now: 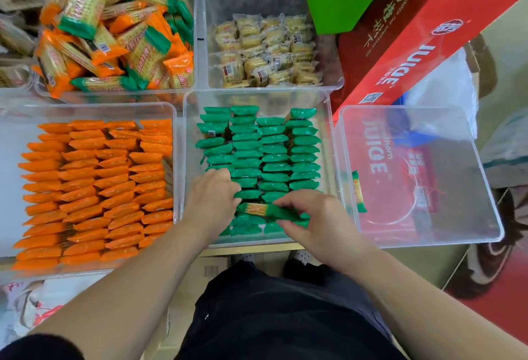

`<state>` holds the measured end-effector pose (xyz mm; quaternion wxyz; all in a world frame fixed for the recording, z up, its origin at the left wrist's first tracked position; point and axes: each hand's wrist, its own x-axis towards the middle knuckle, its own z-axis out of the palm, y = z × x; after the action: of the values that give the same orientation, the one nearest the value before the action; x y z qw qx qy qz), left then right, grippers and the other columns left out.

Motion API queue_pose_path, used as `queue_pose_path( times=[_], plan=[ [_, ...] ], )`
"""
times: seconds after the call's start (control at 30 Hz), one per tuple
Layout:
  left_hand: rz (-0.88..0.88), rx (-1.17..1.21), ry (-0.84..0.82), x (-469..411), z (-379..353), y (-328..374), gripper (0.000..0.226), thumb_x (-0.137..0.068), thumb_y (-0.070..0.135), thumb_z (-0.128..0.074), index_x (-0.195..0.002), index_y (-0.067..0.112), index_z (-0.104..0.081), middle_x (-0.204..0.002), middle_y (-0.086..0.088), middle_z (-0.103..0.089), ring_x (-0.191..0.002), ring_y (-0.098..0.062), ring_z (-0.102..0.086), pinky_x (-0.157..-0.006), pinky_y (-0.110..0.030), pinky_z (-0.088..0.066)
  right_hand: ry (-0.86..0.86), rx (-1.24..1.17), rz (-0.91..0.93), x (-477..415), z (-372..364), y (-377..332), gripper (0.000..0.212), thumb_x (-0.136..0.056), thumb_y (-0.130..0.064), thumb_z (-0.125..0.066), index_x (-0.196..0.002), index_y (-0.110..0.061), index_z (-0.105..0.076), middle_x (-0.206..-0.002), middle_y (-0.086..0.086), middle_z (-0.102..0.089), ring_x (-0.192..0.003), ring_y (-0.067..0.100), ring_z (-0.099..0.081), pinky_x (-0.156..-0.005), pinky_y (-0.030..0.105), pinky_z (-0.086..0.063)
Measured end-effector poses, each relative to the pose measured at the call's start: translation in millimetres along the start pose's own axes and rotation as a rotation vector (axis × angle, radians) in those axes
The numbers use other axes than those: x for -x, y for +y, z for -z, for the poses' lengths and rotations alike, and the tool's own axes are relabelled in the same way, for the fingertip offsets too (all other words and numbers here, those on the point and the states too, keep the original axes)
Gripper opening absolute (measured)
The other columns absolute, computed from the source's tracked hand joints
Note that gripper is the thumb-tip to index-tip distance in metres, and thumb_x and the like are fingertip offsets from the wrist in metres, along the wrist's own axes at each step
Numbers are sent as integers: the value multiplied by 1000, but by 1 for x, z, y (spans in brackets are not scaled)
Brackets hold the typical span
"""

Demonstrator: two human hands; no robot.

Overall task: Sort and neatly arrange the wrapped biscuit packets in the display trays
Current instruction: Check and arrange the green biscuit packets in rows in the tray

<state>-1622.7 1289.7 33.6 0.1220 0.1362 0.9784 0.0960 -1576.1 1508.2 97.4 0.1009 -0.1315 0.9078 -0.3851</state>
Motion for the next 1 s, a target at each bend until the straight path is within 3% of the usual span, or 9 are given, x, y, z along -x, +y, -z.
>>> queue_pose_path(
  times=[0.1, 0.27, 0.4, 0.5, 0.57, 0.67, 0.77, 0.87, 1.0],
  plan=[
    [65, 157, 94, 0, 0, -5, 18, -84, 23, -78, -96, 10, -77, -90, -4, -58, -86, -27, -54, -72, -40, -47, -49, 113, 134, -7, -10, 3, 29, -77, -13, -79, -107, -14, -75, -101, -2, -72, -94, 18, -66, -86, 28, -53],
    [145, 406, 189, 8, 26, -7, 14, -79, 18, -82, -90, 10, -75, -97, -4, -70, -90, -26, -64, -80, -40, -53, -110, 231, 185, -21, -31, 12, 32, -68, -3, -83, -99, -8, -75, -95, 7, -71, -88, 32, -67, -77, 39, -58],
    [245, 496, 248, 18, 51, -9, 14, -83, 22, -80, -91, 11, -77, -84, -4, -74, -70, -20, -66, -70, -34, -55, -148, 310, 218, -38, -49, 14, 25, -61, 3, -84, -79, -6, -69, -78, 8, -64, -77, 33, -64, -65, 36, -57],
    [317, 574, 313, 33, 67, -16, 9, -83, 20, -80, -84, 12, -75, -76, 2, -69, -66, -8, -59, -60, -22, -44, -194, 373, 238, -48, -63, 17, 23, -60, 6, -81, -72, -8, -66, -73, 8, -59, -73, 33, -61, -58, 37, -57],
    [392, 639, 356, 46, 74, -22, 9, -82, 18, -80, -80, 15, -73, -74, 8, -66, -68, -5, -58, -58, -20, -42, -216, 422, 229, -52, -70, 23, 22, -65, 9, -77, -76, -9, -71, -75, 8, -60, -76, 33, -59, -57, 41, -57],
    [492, 782, 383, 66, 75, -32, 8, -83, 19, -80, -79, 18, -73, -76, 7, -70, -72, -13, -64, -63, -34, -53, -304, 485, 223, -58, -74, 27, 18, -77, 6, -70, -85, -8, -76, -89, 11, -65, -87, 34, -58, -68, 45, -58],
    [550, 886, 398, 84, 73, -37, 13, -83, 17, -81, -77, 26, -73, -75, 5, -72, -72, -17, -67, -66, -44, -56, -448, 586, 195, -60, -70, 24, 22, -93, -13, -56, -98, -12, -77, -109, 9, -64, -102, 30, -52, -86, 44, -52],
    [608, 966, 393, 99, 71, -40, 17, -82, 14, -81, -75, 27, -73, -74, -4, -72, -75, -30, -66, -68, -50, -54, -465, 759, 252, -58, -63, 19, 29, -94, -28, -50, -110, -23, -74, -117, 1, -63, -109, 27, -47, -92, 41, -46],
    [650, 1067, 365, 111, 72, -37, 11, -83, 13, -80, -77, 20, -74, -73, -7, -71, -66, -19, -65, -57, -33, -54, -479, 803, 246, -54, -53, 11, 36, -94, -30, -49, -125, -29, -67, -128, -3, -59, -116, 26, -44, -96, 41, -41]
  ],
)
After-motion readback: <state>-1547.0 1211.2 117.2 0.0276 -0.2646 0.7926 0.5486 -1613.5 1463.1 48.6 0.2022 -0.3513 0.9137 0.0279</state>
